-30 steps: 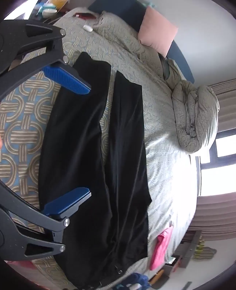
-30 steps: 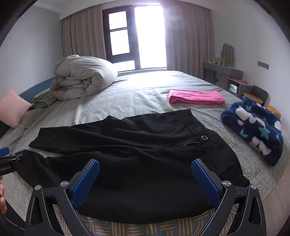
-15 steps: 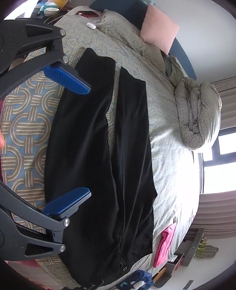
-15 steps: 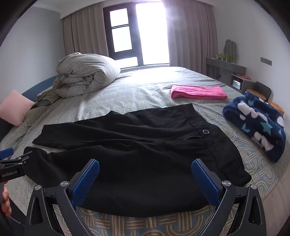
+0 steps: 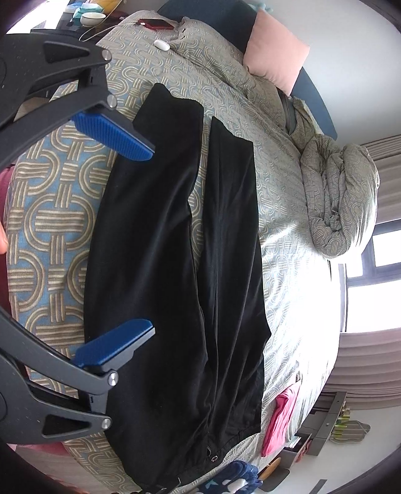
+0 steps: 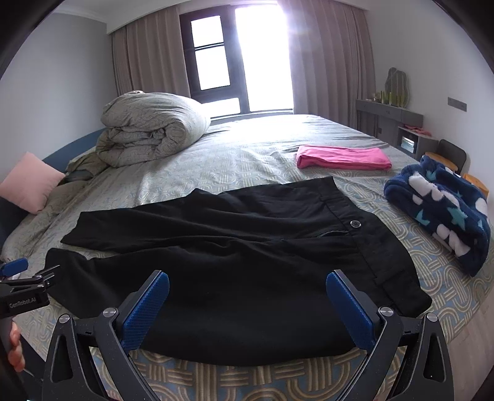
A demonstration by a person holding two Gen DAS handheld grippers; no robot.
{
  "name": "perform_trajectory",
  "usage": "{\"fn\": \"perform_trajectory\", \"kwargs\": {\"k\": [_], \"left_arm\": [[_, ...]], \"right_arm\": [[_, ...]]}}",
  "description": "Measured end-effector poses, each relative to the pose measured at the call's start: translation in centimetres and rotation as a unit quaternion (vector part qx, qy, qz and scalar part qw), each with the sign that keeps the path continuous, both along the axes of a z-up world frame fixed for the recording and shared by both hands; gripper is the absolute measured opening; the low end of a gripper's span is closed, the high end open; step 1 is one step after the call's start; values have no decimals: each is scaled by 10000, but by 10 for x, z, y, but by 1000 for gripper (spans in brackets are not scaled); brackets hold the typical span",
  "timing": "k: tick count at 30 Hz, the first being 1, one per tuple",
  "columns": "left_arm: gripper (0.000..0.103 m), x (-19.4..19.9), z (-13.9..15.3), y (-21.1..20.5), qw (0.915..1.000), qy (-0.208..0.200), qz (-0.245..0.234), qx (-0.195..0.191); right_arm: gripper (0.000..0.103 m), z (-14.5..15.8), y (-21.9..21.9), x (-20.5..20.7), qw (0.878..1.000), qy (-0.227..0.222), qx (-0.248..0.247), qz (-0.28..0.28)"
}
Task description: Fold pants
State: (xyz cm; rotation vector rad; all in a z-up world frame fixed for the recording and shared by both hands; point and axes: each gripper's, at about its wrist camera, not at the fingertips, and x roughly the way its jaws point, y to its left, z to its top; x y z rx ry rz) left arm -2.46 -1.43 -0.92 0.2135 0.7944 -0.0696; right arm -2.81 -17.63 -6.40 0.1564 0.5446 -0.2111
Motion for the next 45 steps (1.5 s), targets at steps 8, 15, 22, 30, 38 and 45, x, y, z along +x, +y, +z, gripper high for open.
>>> {"fn": "perform_trajectory", "kwargs": {"k": [8, 15, 22, 30, 38, 45], "left_arm": [[102, -1, 0, 1, 9999, 51, -98, -66], [103, -3, 1, -3, 9997, 50, -232, -59], [102, -3, 3, -2, 9995, 90, -265, -148], [102, -5, 2, -3, 9995, 101, -290, -111], [102, -5, 0, -4, 9994, 121, -303, -95], [102, -6, -3, -4, 9993, 167, -319, -97]], "right_arm": [[103, 0, 2, 0, 9999, 8, 12, 106], [103, 0, 2, -1, 9999, -11, -5, 128], [103, 0, 2, -1, 9999, -13, -3, 144], [103, 0, 2, -2, 9999, -6, 21, 152], [103, -1, 3, -3, 9999, 2, 37, 156], [103, -1, 5, -4, 9998, 8, 55, 174]]}}
